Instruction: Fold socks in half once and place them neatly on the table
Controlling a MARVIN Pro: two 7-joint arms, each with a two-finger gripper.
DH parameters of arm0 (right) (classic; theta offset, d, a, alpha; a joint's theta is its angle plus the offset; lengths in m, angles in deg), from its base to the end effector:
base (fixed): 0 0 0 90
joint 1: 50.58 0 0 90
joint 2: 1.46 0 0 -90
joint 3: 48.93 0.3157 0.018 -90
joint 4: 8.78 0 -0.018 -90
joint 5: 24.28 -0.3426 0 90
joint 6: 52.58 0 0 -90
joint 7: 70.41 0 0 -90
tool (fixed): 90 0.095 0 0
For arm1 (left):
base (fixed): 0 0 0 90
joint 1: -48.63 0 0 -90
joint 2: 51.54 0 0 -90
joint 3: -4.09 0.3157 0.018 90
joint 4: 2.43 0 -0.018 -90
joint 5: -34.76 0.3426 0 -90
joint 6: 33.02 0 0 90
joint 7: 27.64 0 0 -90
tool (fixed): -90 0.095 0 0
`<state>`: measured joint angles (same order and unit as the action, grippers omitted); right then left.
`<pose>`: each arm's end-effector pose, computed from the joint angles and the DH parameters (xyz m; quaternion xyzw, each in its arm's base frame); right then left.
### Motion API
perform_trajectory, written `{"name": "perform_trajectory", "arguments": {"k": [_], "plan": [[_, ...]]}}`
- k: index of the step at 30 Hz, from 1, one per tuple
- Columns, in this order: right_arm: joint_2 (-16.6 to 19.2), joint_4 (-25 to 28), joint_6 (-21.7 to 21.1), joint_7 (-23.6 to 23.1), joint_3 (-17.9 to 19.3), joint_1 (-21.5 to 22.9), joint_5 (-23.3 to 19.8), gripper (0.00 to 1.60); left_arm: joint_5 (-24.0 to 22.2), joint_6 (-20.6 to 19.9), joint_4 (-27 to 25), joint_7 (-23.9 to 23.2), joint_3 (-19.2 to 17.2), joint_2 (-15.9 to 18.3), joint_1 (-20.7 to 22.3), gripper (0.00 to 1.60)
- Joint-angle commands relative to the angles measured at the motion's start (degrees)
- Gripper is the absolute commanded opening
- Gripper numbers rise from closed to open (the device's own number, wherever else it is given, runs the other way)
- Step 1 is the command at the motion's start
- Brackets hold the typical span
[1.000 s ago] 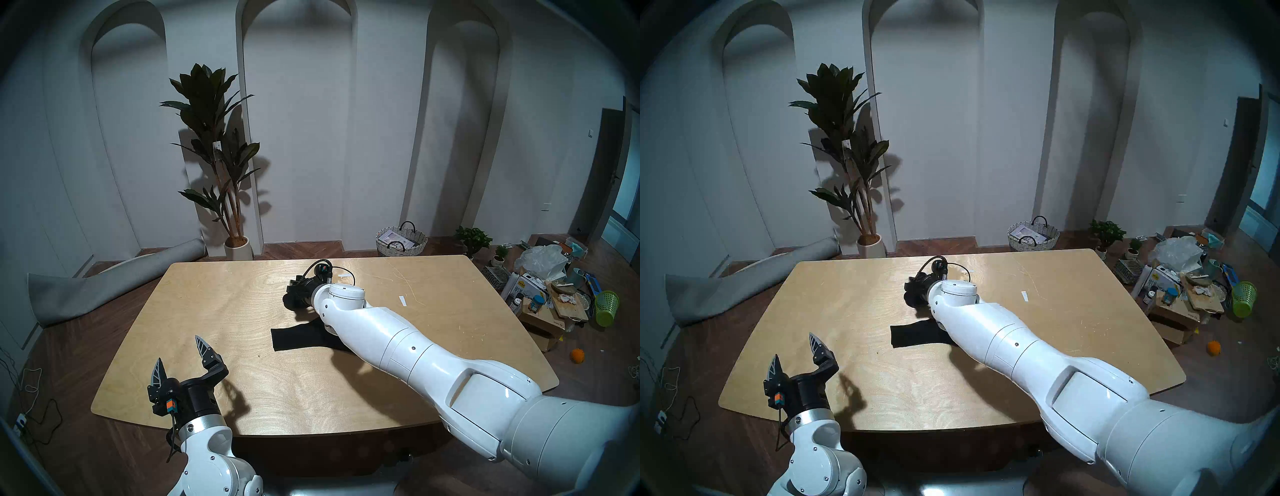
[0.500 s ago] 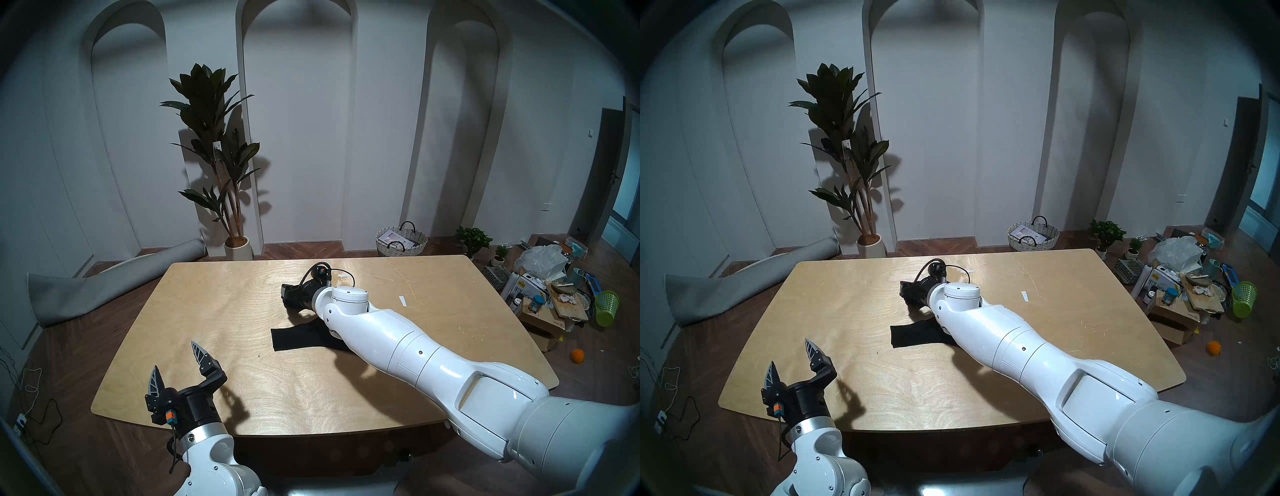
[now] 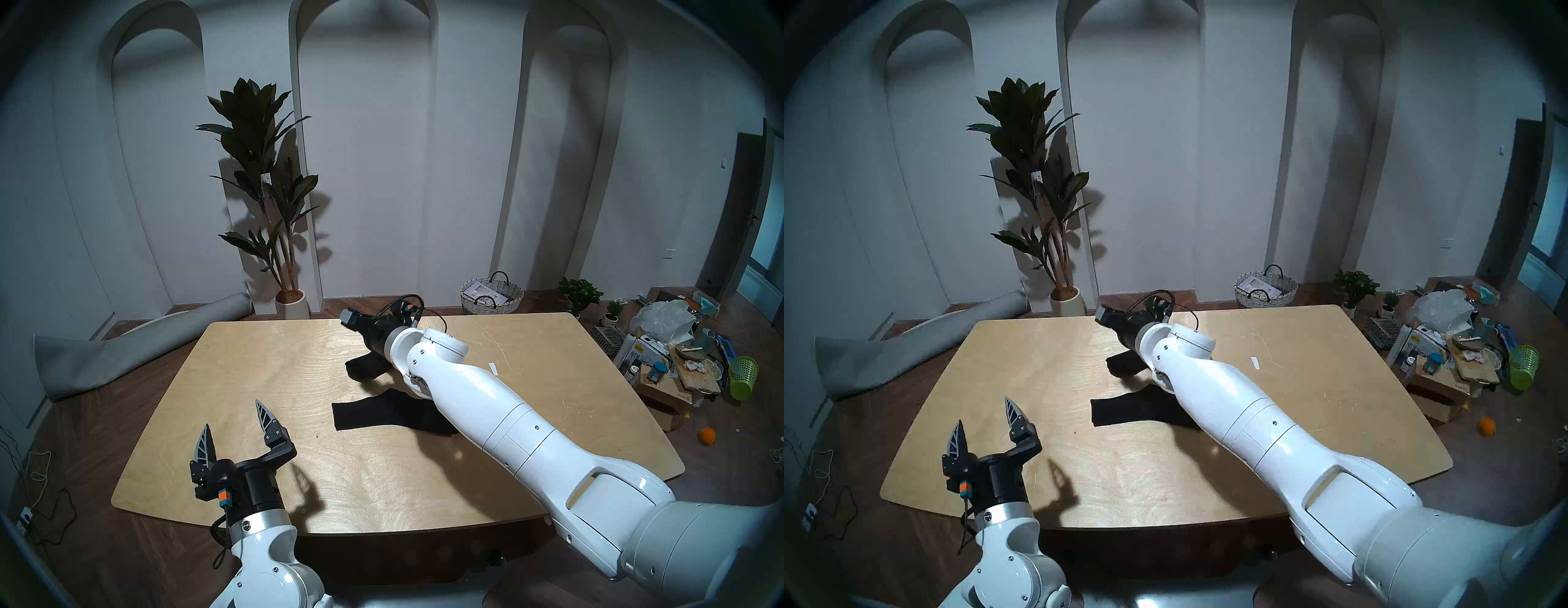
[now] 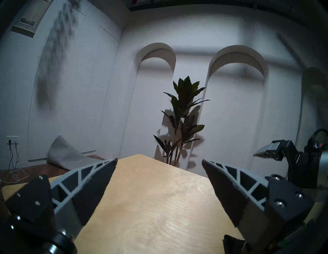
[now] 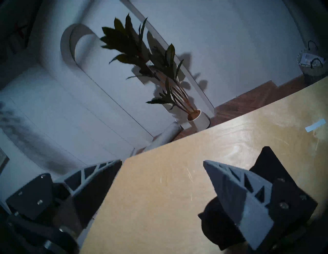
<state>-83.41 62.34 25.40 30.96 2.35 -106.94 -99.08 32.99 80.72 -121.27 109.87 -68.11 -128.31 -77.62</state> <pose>0.5549 0.1984 -0.2649 -0.7731 0.0912 -0.4741 0.4114 0.2256 -0.0167 -0.3196 -0.6182 -0.2181 -0.7488 0.0976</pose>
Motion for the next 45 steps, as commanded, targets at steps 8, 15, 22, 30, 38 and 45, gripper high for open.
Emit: {"name": "perform_trajectory", "arguments": {"k": [8,15,22,30,38,45], "plan": [[5.2,3.3,1.3,2.0,11.6,-5.7,-9.9,1.6,1.4,-2.9,0.5,-3.8,2.2,2.4,2.7,1.6],[11.1,5.3,3.1,3.0,18.3,-7.5,-10.9,1.6,2.2,-4.9,1.1,-6.1,3.9,3.4,4.8,1.6],[16.2,8.4,4.3,3.0,25.8,-6.8,-11.1,1.6,2.8,-6.7,1.3,-8.0,4.9,4.0,7.0,1.6],[21.9,13.7,4.6,2.4,32.8,-8.2,-11.7,1.6,3.7,-9.1,1.9,-10.2,5.2,4.9,10.3,1.6],[25.4,18.6,2.6,2.1,35.7,-12.6,-11.2,1.6,5.1,-11.9,3.3,-12.1,4.3,6.4,13.7,1.6],[31.5,20.9,-2.4,1.4,33.3,-18.4,-6.4,1.6,7.0,-15.0,4.6,-14.5,3.5,8.1,16.3,1.6]]}}
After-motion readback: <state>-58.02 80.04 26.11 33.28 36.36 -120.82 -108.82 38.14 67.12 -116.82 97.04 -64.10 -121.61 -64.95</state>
